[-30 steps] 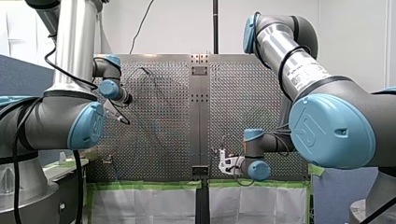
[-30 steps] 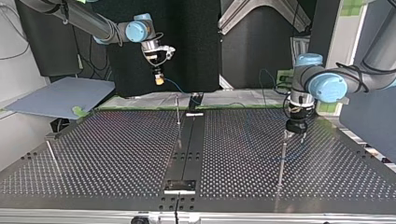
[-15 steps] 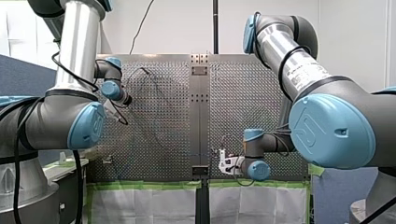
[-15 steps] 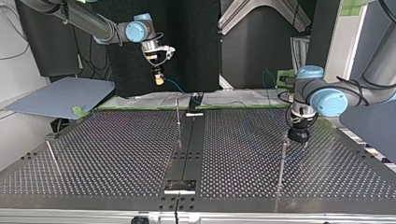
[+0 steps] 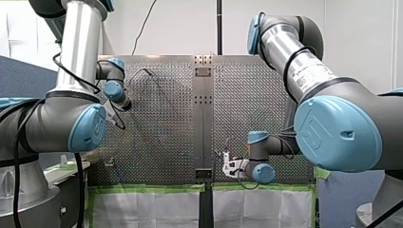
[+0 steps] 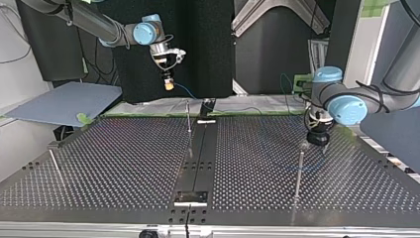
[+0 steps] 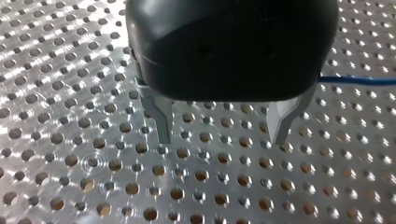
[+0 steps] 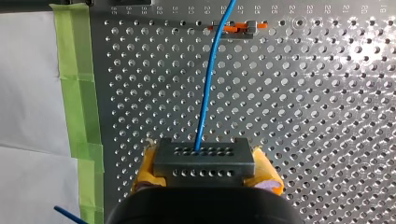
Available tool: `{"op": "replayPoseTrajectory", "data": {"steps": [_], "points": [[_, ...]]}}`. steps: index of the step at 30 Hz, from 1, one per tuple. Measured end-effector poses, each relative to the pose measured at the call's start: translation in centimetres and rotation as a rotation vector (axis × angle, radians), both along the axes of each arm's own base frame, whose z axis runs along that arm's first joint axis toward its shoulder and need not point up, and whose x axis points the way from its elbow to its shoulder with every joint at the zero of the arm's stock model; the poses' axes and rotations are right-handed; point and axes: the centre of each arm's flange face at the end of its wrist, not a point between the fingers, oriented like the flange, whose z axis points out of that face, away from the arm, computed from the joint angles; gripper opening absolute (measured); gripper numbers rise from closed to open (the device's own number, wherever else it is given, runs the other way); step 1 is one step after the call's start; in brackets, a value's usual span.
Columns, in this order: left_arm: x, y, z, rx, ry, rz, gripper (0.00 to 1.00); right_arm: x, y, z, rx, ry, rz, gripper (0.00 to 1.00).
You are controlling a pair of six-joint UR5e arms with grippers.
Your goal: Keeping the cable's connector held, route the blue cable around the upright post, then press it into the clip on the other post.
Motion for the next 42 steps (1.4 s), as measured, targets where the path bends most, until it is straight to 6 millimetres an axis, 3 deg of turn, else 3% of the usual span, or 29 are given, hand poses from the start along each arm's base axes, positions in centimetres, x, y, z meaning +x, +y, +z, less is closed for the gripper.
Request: {"op": "replayPoseTrajectory", "data": {"steps": [11, 22, 32, 38, 42], "points": [[-1.3, 0.4, -0.7, 0.095, 0.118, 0.026, 1.00, 0.0, 0.0, 0.0, 0.000, 0.000, 0.000, 0.00], [-2.5, -1.2, -1.5, 0.152, 0.223, -0.106, 1.00, 0.0, 0.0, 0.0, 0.000, 0.000, 0.001, 0.00], [-3.7, -4.7, -6.0, 0.221, 0.394, -0.219, 1.00, 0.1, 0.1, 0.0, 0.000, 0.000, 0.002, 0.00], [-4.1, -4.8, -9.0, 0.275, 0.493, -0.235, 1.00, 0.1, 0.1, 0.0, 0.000, 0.000, 0.002, 0.00], [-4.1, -4.6, -9.6, 0.313, 0.511, -0.240, 1.00, 0.1, 0.1, 0.0, -0.001, 0.000, 0.002, 0.00]]}}
